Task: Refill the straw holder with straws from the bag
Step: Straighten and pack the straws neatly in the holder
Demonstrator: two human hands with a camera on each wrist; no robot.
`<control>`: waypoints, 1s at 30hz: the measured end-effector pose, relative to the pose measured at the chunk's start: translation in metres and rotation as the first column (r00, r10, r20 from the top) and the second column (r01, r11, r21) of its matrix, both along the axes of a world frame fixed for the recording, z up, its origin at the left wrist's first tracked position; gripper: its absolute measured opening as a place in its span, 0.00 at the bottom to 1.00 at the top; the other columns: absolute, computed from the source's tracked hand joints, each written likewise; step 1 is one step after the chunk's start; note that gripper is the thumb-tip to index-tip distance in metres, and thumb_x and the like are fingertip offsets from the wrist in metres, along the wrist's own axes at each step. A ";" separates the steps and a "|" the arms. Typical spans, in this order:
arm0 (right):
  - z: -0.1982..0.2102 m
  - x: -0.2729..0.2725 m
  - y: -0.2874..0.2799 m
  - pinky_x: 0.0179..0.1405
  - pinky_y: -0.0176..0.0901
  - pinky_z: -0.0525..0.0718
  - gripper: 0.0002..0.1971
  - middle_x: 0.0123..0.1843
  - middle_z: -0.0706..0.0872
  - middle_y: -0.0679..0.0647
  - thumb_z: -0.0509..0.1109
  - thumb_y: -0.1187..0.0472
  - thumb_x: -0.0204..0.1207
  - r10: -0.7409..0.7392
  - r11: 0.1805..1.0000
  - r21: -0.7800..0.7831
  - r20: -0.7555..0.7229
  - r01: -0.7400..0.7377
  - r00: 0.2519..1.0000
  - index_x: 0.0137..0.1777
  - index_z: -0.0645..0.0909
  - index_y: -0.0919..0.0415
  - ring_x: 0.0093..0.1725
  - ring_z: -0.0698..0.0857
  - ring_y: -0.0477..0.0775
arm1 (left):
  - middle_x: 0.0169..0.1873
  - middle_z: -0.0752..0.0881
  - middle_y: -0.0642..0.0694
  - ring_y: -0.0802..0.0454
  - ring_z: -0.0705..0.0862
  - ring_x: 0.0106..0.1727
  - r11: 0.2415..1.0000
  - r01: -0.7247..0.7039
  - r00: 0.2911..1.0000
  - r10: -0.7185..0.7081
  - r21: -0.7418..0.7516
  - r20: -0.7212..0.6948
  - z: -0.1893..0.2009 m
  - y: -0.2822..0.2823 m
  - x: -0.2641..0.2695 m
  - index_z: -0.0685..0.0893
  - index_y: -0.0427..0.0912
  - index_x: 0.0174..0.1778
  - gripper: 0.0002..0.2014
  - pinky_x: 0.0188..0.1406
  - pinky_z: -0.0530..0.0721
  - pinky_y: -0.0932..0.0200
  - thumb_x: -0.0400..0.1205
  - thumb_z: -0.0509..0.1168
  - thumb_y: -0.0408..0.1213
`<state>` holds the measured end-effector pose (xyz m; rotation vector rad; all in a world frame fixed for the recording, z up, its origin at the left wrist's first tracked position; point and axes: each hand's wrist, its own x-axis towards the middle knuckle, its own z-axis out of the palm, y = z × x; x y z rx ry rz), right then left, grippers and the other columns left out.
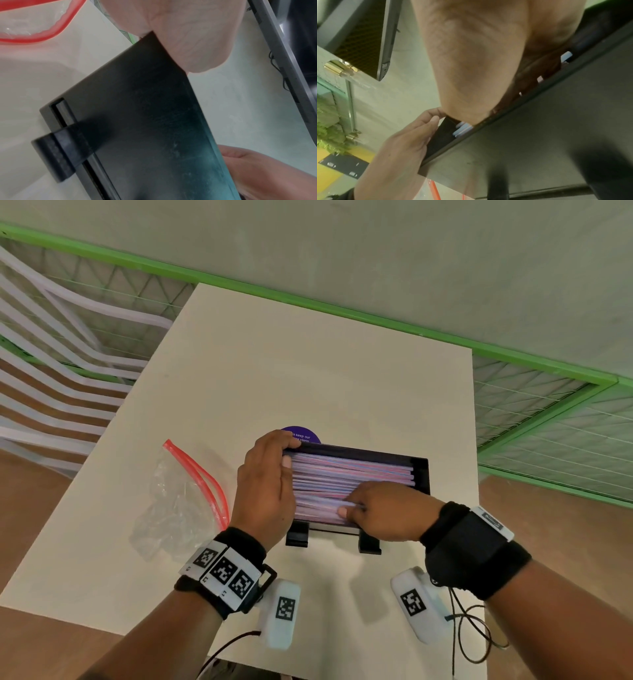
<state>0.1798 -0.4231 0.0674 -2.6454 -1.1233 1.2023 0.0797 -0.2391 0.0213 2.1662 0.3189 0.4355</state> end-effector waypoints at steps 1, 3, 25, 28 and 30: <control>-0.001 0.000 0.000 0.58 0.60 0.85 0.20 0.49 0.85 0.54 0.55 0.40 0.85 -0.013 1.000 0.015 0.011 0.013 1.000 0.47 0.80 0.54 0.50 0.85 0.60 | 0.67 0.81 0.49 0.46 0.81 0.67 1.000 -0.001 1.000 0.001 -0.002 0.002 0.000 0.000 0.000 0.77 0.47 0.68 0.14 0.64 0.81 0.35 0.90 0.51 0.37; -0.001 -0.001 0.001 0.64 0.58 0.84 0.22 0.61 0.87 0.54 0.57 0.40 0.85 -0.021 0.999 0.025 0.010 0.020 1.000 0.63 0.82 0.54 0.58 0.85 0.59 | 0.67 0.81 0.49 0.46 0.81 0.67 1.000 -0.006 1.000 0.006 -0.006 0.004 0.000 0.000 -0.001 0.78 0.47 0.67 0.14 0.64 0.81 0.35 0.90 0.50 0.37; 0.015 -0.034 -0.098 0.49 0.22 0.73 0.50 0.69 0.72 0.38 0.87 0.44 0.62 -0.591 0.730 0.468 0.069 0.497 0.803 0.83 0.64 0.42 0.59 0.78 0.34 | 0.67 0.82 0.49 0.52 0.83 0.67 0.974 -0.056 0.998 0.061 -0.222 0.016 0.003 0.001 -0.001 0.76 0.44 0.72 0.17 0.66 0.85 0.52 0.92 0.48 0.38; 0.013 -0.038 -0.101 0.55 0.28 0.74 0.56 0.73 0.69 0.37 0.88 0.43 0.57 -0.567 0.746 0.466 0.073 0.475 0.820 0.84 0.62 0.43 0.63 0.78 0.39 | 0.68 0.82 0.51 0.65 0.81 0.66 0.977 -0.059 0.998 0.058 -0.205 -0.010 0.004 0.001 -0.002 0.76 0.44 0.72 0.16 0.64 0.81 0.71 0.93 0.49 0.35; 0.011 -0.040 -0.103 0.56 0.27 0.72 0.54 0.74 0.70 0.38 0.89 0.47 0.59 -0.581 0.736 0.478 0.085 0.479 0.809 0.84 0.63 0.45 0.64 0.77 0.40 | 0.66 0.83 0.57 0.72 0.81 0.64 0.981 -0.064 0.998 0.059 -0.185 -0.032 0.006 0.002 -0.003 0.77 0.46 0.72 0.16 0.61 0.80 0.76 0.93 0.49 0.35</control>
